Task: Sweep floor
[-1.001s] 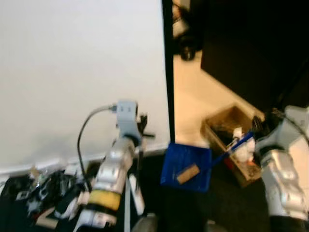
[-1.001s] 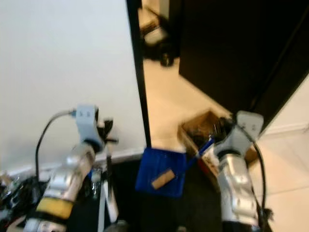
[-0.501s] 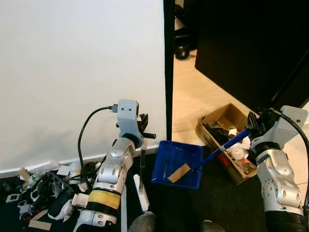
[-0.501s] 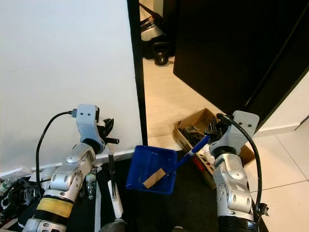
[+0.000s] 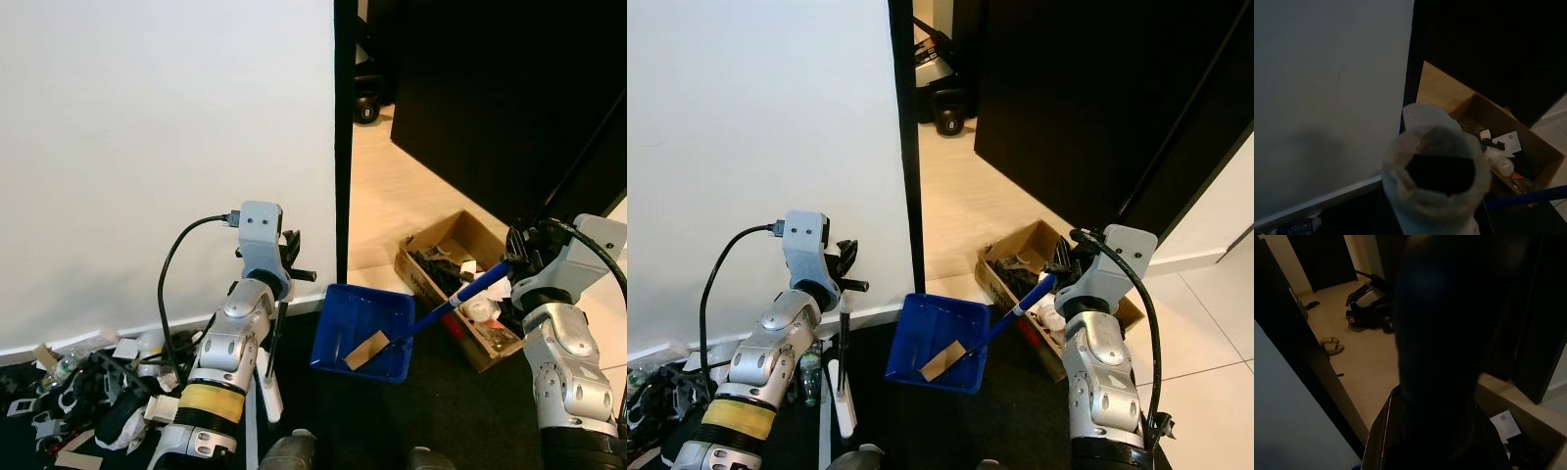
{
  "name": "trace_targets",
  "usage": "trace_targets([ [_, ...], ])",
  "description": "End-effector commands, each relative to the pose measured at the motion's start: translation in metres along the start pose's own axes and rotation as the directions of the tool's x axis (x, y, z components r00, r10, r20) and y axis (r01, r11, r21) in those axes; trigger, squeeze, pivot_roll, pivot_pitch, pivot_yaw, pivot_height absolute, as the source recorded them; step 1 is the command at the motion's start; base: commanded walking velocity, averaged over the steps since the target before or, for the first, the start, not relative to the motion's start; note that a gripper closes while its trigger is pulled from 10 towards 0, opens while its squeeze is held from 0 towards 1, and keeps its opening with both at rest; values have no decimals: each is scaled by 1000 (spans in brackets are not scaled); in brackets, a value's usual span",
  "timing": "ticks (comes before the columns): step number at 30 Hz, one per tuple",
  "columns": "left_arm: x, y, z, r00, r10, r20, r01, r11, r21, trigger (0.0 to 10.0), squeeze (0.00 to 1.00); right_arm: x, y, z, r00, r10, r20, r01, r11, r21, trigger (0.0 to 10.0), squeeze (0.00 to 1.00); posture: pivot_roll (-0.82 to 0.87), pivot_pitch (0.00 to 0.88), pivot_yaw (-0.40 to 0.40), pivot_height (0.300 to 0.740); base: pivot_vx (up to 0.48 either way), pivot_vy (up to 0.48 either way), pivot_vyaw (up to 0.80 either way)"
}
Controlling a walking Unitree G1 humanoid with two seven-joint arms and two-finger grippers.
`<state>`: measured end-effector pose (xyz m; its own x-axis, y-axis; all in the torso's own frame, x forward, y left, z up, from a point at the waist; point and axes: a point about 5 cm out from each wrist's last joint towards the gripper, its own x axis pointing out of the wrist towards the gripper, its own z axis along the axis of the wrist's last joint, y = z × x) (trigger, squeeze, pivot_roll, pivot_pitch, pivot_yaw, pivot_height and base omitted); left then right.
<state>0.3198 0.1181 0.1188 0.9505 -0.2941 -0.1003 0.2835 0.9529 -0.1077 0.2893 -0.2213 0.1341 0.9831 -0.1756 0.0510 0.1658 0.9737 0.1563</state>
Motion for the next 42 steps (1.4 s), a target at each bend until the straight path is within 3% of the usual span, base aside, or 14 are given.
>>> trace_targets([
  [1, 2, -2, 5, 1000, -9, 23, 9, 1000, 29, 10000, 0, 2, 2, 5, 999, 5, 31, -5, 1000, 17, 10000, 0, -20, 63, 57, 740, 0, -319, 0],
  [23, 2, -1, 4, 1000, -13, 22, 12, 999, 33, 10000, 0, 1, 3, 2, 1000, 9, 23, -9, 1000, 16, 10000, 0, -19, 60, 57, 740, 0, -312, 0],
  [42, 4, 0, 4, 1000, -14, 18, 13, 999, 36, 10000, 0, 3, 4, 4, 999, 14, 32, -14, 1000, 20, 10000, 0, -20, 58, 61, 740, 249, -323, 0],
])
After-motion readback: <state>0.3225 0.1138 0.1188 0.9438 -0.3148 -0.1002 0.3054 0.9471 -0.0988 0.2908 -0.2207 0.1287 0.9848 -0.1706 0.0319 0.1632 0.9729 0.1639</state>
